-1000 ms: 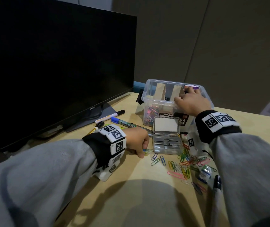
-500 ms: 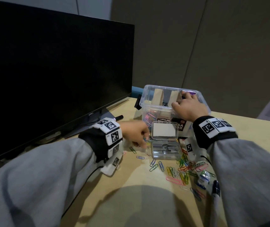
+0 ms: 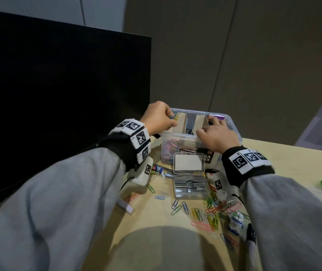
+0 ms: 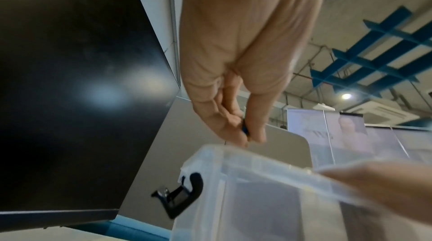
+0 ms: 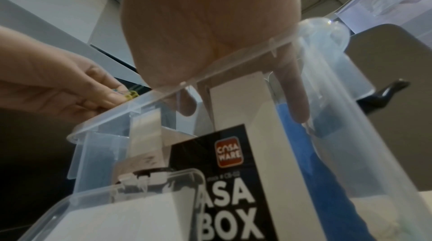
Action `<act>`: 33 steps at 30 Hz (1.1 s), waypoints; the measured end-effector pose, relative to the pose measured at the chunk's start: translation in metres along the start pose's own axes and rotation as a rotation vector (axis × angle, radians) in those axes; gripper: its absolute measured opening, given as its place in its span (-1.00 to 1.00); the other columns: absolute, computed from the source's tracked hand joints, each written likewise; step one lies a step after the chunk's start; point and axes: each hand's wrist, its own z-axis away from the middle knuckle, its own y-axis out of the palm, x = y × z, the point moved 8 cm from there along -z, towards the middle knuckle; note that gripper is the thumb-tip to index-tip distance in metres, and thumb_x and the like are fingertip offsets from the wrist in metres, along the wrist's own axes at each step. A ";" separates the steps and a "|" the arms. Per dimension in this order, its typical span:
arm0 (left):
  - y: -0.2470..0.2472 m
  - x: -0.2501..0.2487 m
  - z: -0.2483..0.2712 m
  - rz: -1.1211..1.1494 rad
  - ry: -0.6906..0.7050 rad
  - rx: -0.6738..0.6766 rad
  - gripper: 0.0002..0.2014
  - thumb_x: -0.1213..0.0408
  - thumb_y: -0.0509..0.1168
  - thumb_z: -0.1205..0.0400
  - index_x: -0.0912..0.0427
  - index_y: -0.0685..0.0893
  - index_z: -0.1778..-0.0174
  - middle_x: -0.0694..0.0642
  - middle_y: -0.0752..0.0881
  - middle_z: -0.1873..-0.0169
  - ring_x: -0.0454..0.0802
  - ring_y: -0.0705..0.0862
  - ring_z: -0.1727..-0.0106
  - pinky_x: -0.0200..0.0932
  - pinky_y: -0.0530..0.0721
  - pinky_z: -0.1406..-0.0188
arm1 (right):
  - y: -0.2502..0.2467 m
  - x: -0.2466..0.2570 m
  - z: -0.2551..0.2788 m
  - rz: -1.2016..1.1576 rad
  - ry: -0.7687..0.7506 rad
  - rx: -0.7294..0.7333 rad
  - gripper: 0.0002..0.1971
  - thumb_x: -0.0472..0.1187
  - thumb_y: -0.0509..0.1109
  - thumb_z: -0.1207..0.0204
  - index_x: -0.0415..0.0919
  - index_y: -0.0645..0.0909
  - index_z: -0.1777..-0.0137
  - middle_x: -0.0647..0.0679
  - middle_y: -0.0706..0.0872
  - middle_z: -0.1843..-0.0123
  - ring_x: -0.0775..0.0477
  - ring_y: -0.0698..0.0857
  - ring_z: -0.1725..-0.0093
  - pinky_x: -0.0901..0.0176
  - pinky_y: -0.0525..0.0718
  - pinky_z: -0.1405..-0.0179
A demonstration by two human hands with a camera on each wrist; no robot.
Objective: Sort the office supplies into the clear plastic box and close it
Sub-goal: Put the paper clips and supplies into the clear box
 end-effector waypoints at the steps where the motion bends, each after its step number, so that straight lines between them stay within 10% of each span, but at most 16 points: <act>1: 0.001 0.000 -0.004 -0.012 -0.008 -0.044 -0.86 0.35 0.51 -0.53 0.32 0.71 0.09 0.10 0.74 0.24 -0.07 0.76 0.20 -0.17 0.76 0.13 | 0.000 0.000 0.000 0.002 0.000 -0.003 -0.50 0.08 -0.03 -0.68 -0.06 0.61 -0.40 -0.09 0.12 -0.71 -0.21 0.13 -0.63 -0.27 0.35 -0.45; 7: 0.013 0.008 -0.012 -0.135 -0.035 -0.050 -0.73 0.27 0.60 -0.43 0.29 0.71 0.06 0.15 0.76 0.12 0.01 0.76 0.07 0.00 0.76 -0.06 | 0.001 0.000 -0.001 0.014 0.003 0.004 -0.48 0.09 -0.04 -0.67 -0.05 0.58 -0.44 -0.08 0.12 -0.71 -0.21 0.12 -0.63 -0.28 0.35 -0.46; 15: -0.016 0.029 0.030 -0.199 -0.015 -0.174 -0.87 0.31 0.38 -0.60 0.12 0.58 0.23 0.02 0.66 0.28 -0.08 0.62 0.28 -0.24 0.52 0.33 | 0.001 -0.001 -0.001 0.025 0.003 -0.006 -0.49 0.10 -0.03 -0.68 -0.05 0.57 -0.45 -0.09 0.15 -0.69 -0.20 0.15 -0.62 -0.27 0.37 -0.44; 21: 0.039 0.074 0.083 -0.539 0.004 0.536 -0.77 0.32 0.23 -0.68 0.07 0.71 -0.19 0.03 0.73 -0.09 -0.01 0.66 -0.05 -0.19 0.57 0.01 | 0.000 0.000 0.000 0.013 -0.004 -0.028 -0.49 0.09 -0.02 -0.68 -0.06 0.58 -0.44 -0.08 0.19 -0.67 -0.20 0.18 -0.59 -0.21 0.39 -0.39; 25: 0.066 0.090 0.110 -0.695 0.087 0.768 -0.45 0.44 0.21 -0.57 -0.07 0.46 -0.49 0.03 0.64 -0.29 0.11 0.63 -0.21 0.08 0.67 -0.16 | 0.000 -0.001 -0.001 0.024 0.011 -0.027 -0.49 0.09 -0.03 -0.67 -0.03 0.58 -0.44 -0.07 0.18 -0.67 -0.19 0.16 -0.60 -0.25 0.35 -0.44; 29: 0.080 0.093 0.132 -0.839 0.097 0.933 -0.29 0.36 0.09 -0.70 0.12 -0.09 -0.74 0.08 -0.11 -0.73 0.11 0.04 -0.72 0.13 0.26 -0.63 | -0.001 0.000 -0.001 0.027 0.007 -0.034 -0.48 0.10 -0.04 -0.67 -0.03 0.58 -0.45 -0.07 0.18 -0.68 -0.19 0.16 -0.60 -0.26 0.35 -0.45; 33: 0.088 0.083 0.150 -0.835 0.086 0.998 -0.32 0.06 -0.04 -0.80 0.25 -0.25 -0.70 0.19 -0.29 -0.69 0.11 -0.13 -0.73 0.12 0.10 -0.68 | 0.000 -0.001 -0.001 0.032 0.006 -0.038 -0.48 0.11 -0.04 -0.67 -0.02 0.58 -0.45 -0.08 0.19 -0.67 -0.20 0.17 -0.60 -0.26 0.36 -0.46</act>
